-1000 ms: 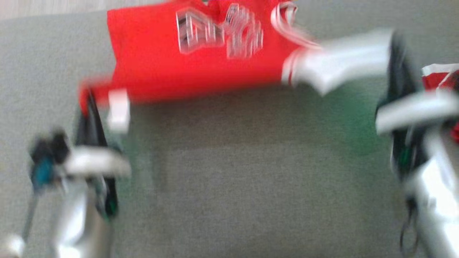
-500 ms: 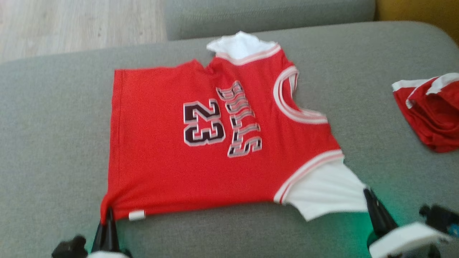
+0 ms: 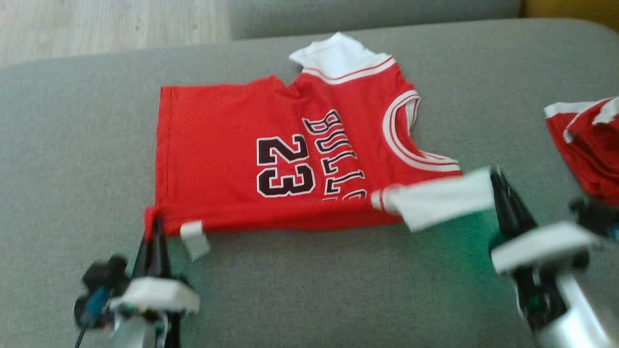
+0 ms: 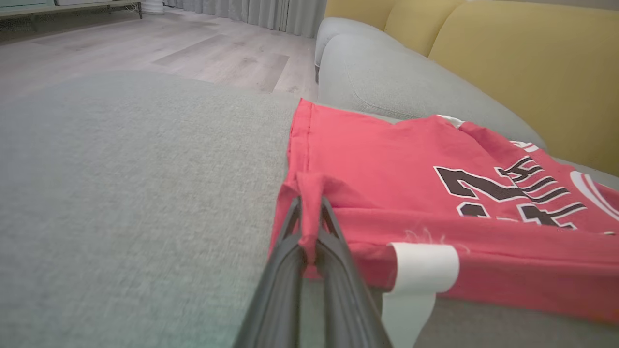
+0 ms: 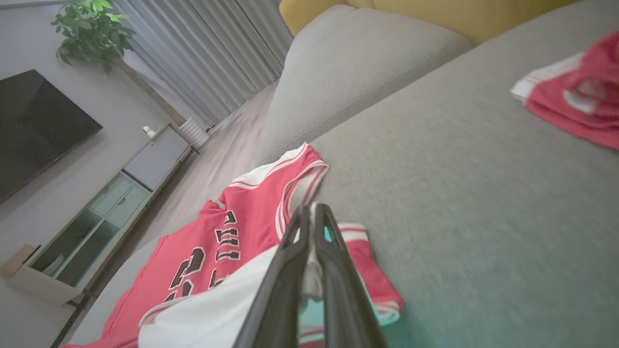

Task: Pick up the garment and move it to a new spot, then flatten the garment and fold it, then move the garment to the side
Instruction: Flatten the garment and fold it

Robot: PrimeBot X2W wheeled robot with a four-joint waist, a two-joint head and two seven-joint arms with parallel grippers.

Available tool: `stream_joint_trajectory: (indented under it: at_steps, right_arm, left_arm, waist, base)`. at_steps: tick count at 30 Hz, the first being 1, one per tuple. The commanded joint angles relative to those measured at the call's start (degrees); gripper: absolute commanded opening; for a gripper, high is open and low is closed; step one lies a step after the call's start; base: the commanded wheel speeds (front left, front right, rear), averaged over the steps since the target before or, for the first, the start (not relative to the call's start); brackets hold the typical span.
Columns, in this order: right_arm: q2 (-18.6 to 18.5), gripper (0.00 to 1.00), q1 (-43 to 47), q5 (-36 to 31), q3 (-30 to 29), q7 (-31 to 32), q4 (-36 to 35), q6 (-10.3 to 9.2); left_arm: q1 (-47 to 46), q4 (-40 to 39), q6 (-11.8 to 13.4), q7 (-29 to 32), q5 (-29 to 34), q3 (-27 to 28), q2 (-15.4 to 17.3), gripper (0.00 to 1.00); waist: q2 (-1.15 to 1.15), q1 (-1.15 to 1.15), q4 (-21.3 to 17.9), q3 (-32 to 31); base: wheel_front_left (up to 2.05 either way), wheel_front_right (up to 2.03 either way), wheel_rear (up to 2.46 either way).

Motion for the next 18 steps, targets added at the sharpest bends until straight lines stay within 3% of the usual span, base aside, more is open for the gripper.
stream_joint_trajectory:
  at_steps: [1, 10, 11, 12, 13, 14, 18]
  right_arm:
    - [-0.3, 0.00, -4.6, -1.5, 0.7, 0.7, -0.1, 0.39]
    - [2.9, 0.00, -20.4, -8.0, 0.5, 0.7, 13.1, 0.39]
    - [3.3, 0.21, -21.8, -8.6, 0.3, -0.3, 14.6, 0.39]
    - [3.6, 0.81, -23.2, -9.3, 0.1, -1.5, 16.0, 0.39]
    - [4.0, 1.00, -24.3, -10.0, -0.2, -3.0, 17.4, 0.39]
    - [4.2, 1.00, -26.2, -12.1, -0.6, -6.5, 19.9, 0.39]
    - [3.7, 1.00, -27.5, -17.6, -0.6, -9.8, 21.9, 0.39]
  left_arm:
    - [-4.1, 0.6, 0.9, -0.3, 0.6, 0.5, 0.8, 0.00]
    - [-17.2, 11.0, 2.2, -0.3, 1.5, -1.7, 0.8, 0.00]
    - [-18.2, 11.7, 2.4, -0.3, 1.6, -1.5, 0.8, 0.00]
    - [-19.0, 12.1, 2.8, -0.3, 1.9, -1.3, 0.8, 0.00]
    - [-19.5, 12.3, 3.0, -0.3, 2.1, -1.0, 0.8, 0.50]
    - [-20.0, 11.5, 3.8, -0.3, 2.4, -0.3, 0.8, 1.00]
    - [-18.7, 8.7, 5.0, -0.3, 2.7, 0.5, 0.8, 1.00]
  waist:
    - [0.00, 0.00, 0.6, 1.8]
    - [0.00, 0.00, 2.3, 6.4]
    - [0.00, 0.00, 2.4, 6.8]
    - [0.00, 0.00, 2.5, 7.0]
    - [0.00, 0.00, 2.5, 7.2]
    - [0.00, 0.00, 2.8, 7.3]
    - [0.00, 0.00, 3.3, 7.2]
  base:
    - [0.00, 0.00, 0.00]
    - [0.00, 0.00, 0.00]
    - [0.00, 0.00, 0.00]
    - [0.00, 0.00, 0.00]
    - [0.00, 0.00, 0.00]
    - [0.00, 0.00, 0.00]
    - [0.00, 0.00, 0.00]
